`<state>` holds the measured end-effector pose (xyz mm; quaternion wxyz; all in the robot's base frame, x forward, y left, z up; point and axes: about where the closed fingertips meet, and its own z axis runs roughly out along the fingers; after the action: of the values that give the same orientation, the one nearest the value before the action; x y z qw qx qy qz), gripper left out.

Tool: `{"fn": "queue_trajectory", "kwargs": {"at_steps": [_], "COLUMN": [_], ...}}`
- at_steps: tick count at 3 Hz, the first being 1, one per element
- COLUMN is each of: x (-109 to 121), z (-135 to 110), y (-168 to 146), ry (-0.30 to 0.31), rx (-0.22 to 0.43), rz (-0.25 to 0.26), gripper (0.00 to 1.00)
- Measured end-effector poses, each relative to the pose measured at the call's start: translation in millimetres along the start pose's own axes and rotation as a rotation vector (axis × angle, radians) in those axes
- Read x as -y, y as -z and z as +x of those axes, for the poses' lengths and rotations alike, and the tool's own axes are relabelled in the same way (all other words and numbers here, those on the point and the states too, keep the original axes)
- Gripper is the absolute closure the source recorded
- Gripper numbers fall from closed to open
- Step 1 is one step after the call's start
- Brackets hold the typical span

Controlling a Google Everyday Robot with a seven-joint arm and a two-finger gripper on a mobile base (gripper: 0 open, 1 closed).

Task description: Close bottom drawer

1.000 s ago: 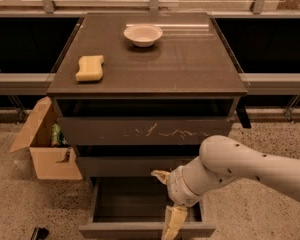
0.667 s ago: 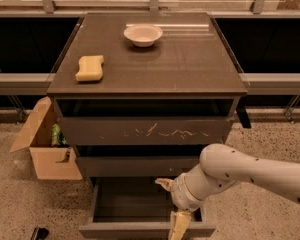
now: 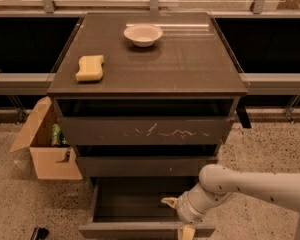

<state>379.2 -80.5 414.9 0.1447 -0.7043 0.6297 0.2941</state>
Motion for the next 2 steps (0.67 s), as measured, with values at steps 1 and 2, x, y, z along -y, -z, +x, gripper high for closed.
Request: {"fn": "queue_trajectory", "kwargs": {"at_steps": [1,2], "x": [8.0,18.6], "z": [38.7,77.2], "y": [-34.7,-68.3], "ry": [-0.024,-0.067], "rx": [0.018,0.036], "rz": [-0.023,-0.026], "gripper": [0.18,0.41]}}
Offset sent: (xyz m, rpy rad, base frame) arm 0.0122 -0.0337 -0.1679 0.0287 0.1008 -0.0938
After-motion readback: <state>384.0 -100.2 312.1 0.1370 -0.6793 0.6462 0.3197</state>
